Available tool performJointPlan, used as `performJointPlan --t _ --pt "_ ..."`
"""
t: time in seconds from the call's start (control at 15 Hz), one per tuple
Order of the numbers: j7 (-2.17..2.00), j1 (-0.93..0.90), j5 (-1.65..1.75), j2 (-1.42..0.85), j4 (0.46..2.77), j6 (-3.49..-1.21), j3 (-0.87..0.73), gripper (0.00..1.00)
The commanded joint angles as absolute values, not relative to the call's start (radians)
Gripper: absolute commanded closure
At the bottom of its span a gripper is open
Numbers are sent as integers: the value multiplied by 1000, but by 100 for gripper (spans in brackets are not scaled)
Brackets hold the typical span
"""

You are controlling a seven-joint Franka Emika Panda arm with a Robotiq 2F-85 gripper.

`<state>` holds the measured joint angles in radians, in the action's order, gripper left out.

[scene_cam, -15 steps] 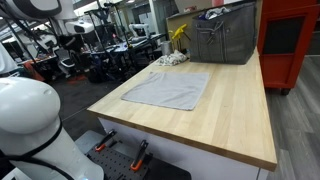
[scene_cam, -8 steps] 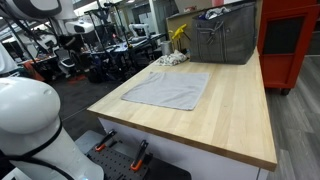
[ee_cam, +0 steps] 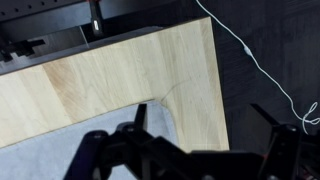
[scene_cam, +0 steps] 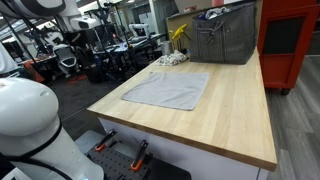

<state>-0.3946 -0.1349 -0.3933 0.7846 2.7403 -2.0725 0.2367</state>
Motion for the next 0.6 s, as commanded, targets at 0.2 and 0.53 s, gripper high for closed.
performJointPlan --t 0.2,0.53 --pt "-465 -91 -287 615 2628 -2208 322 0" --pt "-502 -55 -147 485 2525 -2259 338 0"
